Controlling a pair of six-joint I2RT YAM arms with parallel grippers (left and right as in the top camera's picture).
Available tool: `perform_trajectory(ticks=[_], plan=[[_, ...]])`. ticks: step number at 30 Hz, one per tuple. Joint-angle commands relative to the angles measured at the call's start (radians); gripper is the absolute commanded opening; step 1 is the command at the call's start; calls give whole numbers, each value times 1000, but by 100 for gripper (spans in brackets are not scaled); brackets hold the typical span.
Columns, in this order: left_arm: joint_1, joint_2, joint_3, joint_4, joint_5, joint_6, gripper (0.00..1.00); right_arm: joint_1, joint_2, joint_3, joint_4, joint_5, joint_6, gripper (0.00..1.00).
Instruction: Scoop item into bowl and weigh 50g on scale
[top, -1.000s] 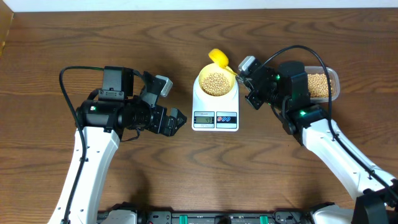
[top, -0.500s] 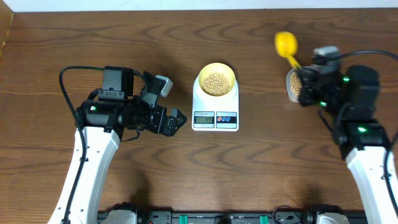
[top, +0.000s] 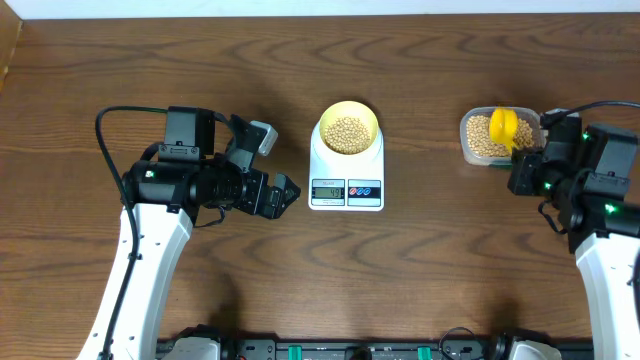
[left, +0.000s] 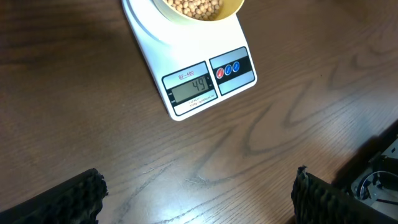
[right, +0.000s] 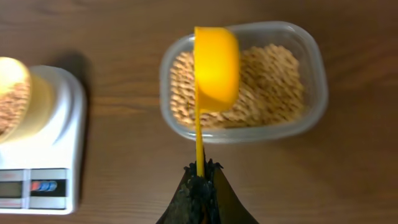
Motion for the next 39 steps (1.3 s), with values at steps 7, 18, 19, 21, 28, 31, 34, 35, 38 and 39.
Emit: perform_trajectory(ticks=[7, 18, 19, 21, 28, 31, 34, 35, 38, 39], plan=[[5, 4, -6, -3, -9, 6, 98, -5, 111, -3, 0, 71, 11, 2], [5, 4, -6, -3, -9, 6, 98, -4, 193, -3, 95, 10, 123, 1], [5, 4, -6, -3, -9, 6, 98, -4, 193, -3, 95, -15, 123, 1], [5, 4, -6, -3, -9, 6, 98, -4, 193, -3, 95, -75, 123, 1], [5, 4, -6, -3, -9, 6, 98, -4, 193, -3, 94, -173, 123, 1], [5, 4, -6, -3, -9, 6, 98, -4, 193, -3, 94, -173, 123, 1], [5, 4, -6, -3, -9, 6, 98, -4, 193, -3, 96, -168, 123, 1], [5, 4, -6, -3, -9, 6, 98, -4, 193, -3, 96, -160, 123, 1], [5, 4, -6, -3, -9, 6, 98, -5, 193, -3, 95, -129, 124, 1], [5, 4, -6, -3, -9, 6, 98, -5, 192, -3, 95, -124, 124, 1]])
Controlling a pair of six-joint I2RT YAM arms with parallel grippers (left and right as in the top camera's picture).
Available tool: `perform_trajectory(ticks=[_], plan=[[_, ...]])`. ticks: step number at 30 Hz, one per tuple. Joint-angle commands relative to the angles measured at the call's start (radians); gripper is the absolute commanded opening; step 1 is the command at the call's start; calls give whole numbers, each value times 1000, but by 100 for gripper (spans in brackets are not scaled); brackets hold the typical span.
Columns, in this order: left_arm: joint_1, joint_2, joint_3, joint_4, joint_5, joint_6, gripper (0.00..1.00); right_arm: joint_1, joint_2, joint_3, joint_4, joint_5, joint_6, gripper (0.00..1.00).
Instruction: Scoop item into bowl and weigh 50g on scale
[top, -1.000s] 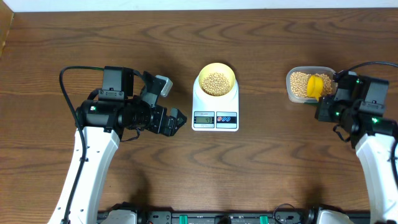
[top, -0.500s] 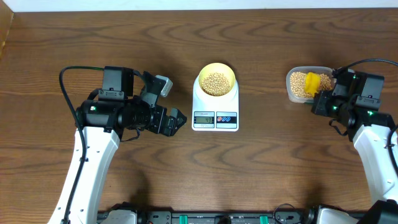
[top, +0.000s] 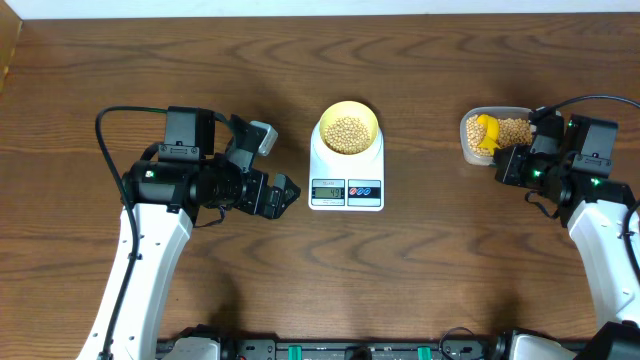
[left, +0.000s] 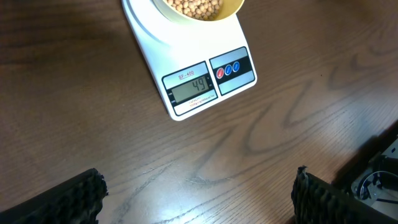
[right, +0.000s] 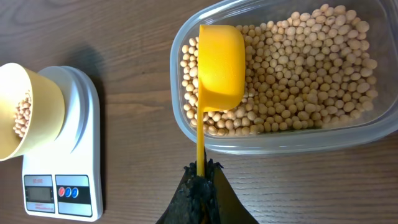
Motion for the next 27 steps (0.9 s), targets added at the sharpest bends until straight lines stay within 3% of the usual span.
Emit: perform_trajectory(ticks=[1, 11, 16, 27], plan=[[5, 4, -5, -3, -9, 6, 98, -5, 2, -3, 3, 8, 16, 1], [5, 4, -5, -3, -9, 6, 98, -41, -69, -2, 28, 7, 45, 1], [5, 4, -5, -3, -9, 6, 98, -61, -97, -2, 20, -35, 163, 1], [5, 4, -5, -3, -9, 6, 98, -127, -97, -2, 5, -80, 275, 1]])
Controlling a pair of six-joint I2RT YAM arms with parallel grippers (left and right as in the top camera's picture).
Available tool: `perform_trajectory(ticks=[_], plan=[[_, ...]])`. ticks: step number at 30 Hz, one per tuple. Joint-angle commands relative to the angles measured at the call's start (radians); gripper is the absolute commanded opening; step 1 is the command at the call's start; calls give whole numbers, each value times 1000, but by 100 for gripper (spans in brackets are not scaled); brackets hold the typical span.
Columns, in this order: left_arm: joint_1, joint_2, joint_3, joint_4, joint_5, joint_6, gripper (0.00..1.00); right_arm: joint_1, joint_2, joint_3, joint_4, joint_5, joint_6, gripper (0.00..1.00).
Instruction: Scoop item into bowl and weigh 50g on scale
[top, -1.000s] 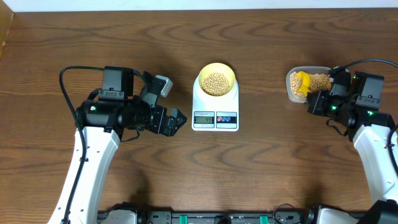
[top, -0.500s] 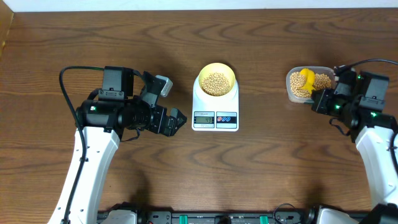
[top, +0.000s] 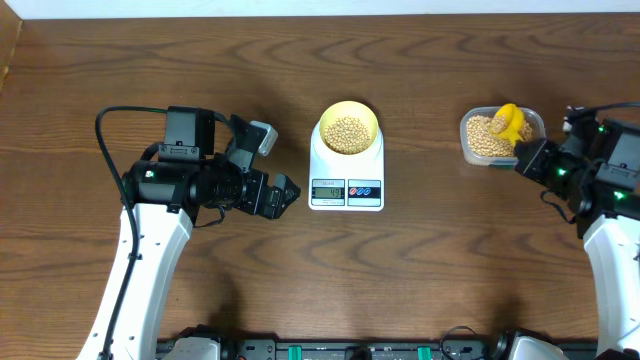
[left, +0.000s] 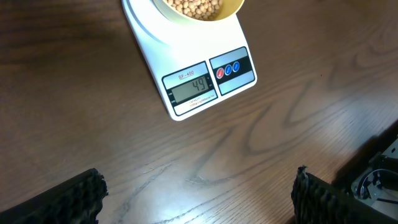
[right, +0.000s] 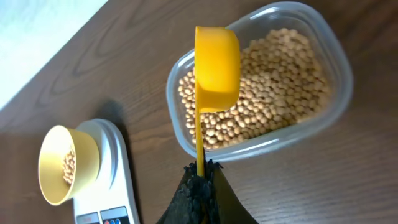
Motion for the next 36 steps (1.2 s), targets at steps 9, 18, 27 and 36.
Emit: perform_trajectory(ticks=[9, 18, 27, 36], plan=[[5, 4, -6, -3, -9, 6, 98, -86, -10, -2, -14, -152, 57, 1], [5, 4, -6, -3, -8, 6, 98, -90, -10, -2, -15, -163, 91, 1], [5, 4, -6, -3, -9, 6, 98, -90, -10, -2, 3, -245, 135, 1], [5, 4, -6, -3, -9, 6, 98, -90, -10, -2, 36, -347, 181, 1]])
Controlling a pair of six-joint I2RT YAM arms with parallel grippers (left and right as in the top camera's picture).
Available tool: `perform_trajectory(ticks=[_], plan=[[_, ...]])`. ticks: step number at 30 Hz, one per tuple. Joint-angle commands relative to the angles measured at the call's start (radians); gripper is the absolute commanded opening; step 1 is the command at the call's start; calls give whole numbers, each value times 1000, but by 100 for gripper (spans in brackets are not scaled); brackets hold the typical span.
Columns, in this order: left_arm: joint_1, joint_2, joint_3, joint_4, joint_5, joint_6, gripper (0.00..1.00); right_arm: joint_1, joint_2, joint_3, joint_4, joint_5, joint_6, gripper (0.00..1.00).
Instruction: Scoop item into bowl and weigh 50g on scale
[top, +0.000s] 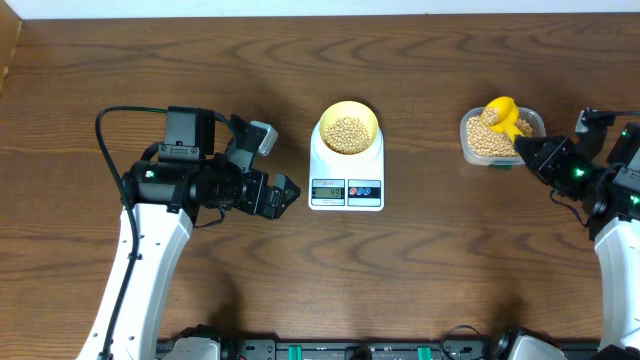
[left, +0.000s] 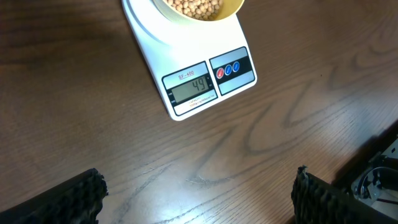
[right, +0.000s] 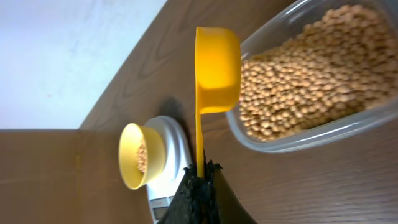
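Note:
A yellow bowl (top: 347, 132) of soybeans sits on the white scale (top: 346, 187); the scale's display (left: 193, 87) reads 44. My right gripper (right: 200, 167) is shut on the handle of a yellow scoop (right: 217, 59), seen side on. The scoop (top: 497, 111) holds beans over the clear tub (top: 487, 141) of soybeans at the right. My left gripper (left: 198, 190) stands open over bare wood just left of the scale, nothing between its fingers.
The dark wooden table (top: 420, 270) stretches in front of the scale. Its far edge (top: 320, 14) runs just behind the bowl and tub. The left arm's black cable (top: 103, 135) loops at the left.
My right gripper has drawn back to the right and tilted, so the scoop now sits loaded with beans at the tub's back. The left arm and the reading of 44 are unchanged.
The scoop first hung above the tub in my shut right gripper. It then lay down among the beans at the tub's left end, then stood raised over the tub, and now holds beans above it. The left gripper stayed open beside the scale throughout.

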Motion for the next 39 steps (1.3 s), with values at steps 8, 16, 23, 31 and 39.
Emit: perform_trajectory(ticks=[8, 16, 23, 31, 39], plan=[[5, 4, -6, -3, -9, 6, 98, -4, -10, -2, 52, -146, 92, 1], [5, 4, -6, -3, -9, 6, 98, -2, -10, -2, 109, -182, 211, 1], [5, 4, -6, -3, -9, 6, 98, 51, -10, -2, 170, -208, 268, 1], [5, 4, -6, -3, -9, 6, 98, 191, -10, -2, 268, -139, 316, 1], [5, 4, -6, -3, -9, 6, 98, 371, -10, -2, 379, 10, 329, 3]])
